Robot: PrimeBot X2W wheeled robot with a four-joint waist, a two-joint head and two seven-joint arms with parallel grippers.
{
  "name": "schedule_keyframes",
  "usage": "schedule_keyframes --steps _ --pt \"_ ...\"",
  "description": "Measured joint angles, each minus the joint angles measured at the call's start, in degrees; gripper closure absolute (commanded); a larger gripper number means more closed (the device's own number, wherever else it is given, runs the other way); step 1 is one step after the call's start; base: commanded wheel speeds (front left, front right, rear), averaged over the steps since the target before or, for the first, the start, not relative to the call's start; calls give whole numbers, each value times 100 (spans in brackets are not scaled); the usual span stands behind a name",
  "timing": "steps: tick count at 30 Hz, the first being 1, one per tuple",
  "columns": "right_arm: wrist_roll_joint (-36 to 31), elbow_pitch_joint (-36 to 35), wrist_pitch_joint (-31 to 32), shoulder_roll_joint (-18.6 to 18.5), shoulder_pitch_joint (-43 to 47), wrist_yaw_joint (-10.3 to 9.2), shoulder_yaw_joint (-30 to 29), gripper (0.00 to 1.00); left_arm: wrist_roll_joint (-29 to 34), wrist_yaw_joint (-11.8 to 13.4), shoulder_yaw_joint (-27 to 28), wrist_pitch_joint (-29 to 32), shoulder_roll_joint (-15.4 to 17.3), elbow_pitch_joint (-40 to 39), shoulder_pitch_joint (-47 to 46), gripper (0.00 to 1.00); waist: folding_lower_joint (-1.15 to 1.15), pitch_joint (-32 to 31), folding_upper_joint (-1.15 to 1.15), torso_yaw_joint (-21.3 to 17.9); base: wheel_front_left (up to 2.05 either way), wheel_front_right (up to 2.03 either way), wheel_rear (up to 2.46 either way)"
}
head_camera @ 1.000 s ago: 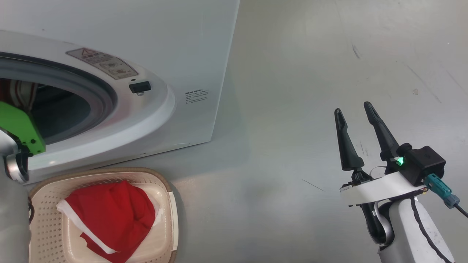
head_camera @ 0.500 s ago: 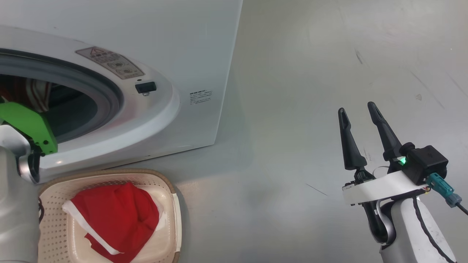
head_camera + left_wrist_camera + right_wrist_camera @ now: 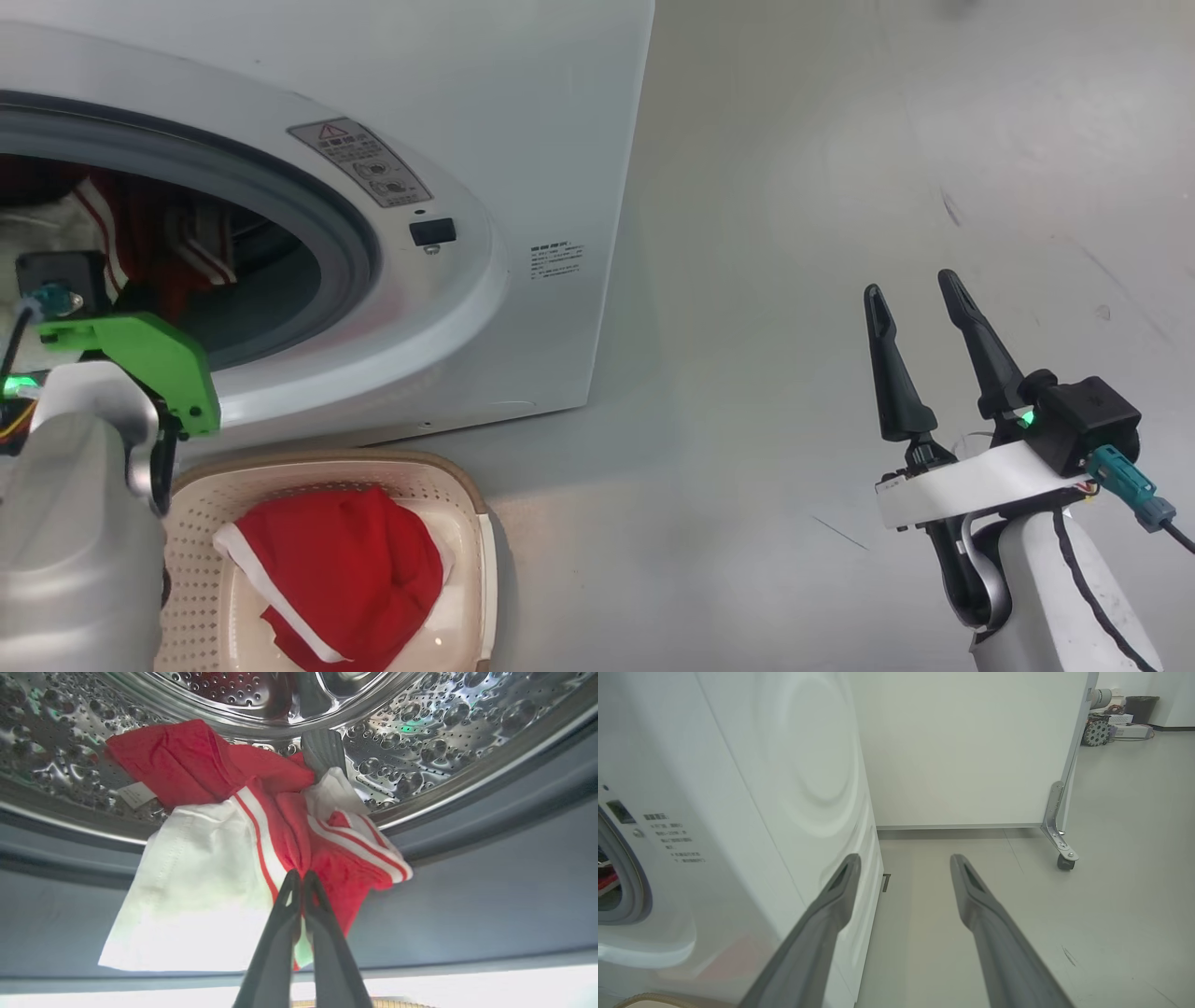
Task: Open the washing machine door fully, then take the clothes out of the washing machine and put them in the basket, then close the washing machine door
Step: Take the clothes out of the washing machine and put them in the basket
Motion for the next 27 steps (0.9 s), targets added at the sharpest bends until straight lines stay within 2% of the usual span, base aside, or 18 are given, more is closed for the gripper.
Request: schedule_keyframes --steps 8,17,20,27 --pt "-11 107 0 -1 121 0 3 0 -9 -152 -58 -368 -162 119 411 100 0 -341 0 195 0 0 0" --pt "-54 249 0 0 391 0 64 0 -10 -303 -132 -847 -179 114 1112 100 0 -843 0 422 0 0 0" --pt "-55 283 0 0 488 0 82 0 -12 -390 -166 -1025 -194 36 1330 100 0 -1007 0 486 0 0 0" --pt "-56 315 0 -1 724 0 147 0 -29 -405 -151 -1794 -219 -532 1722 100 0 -1333 0 620 0 0 0"
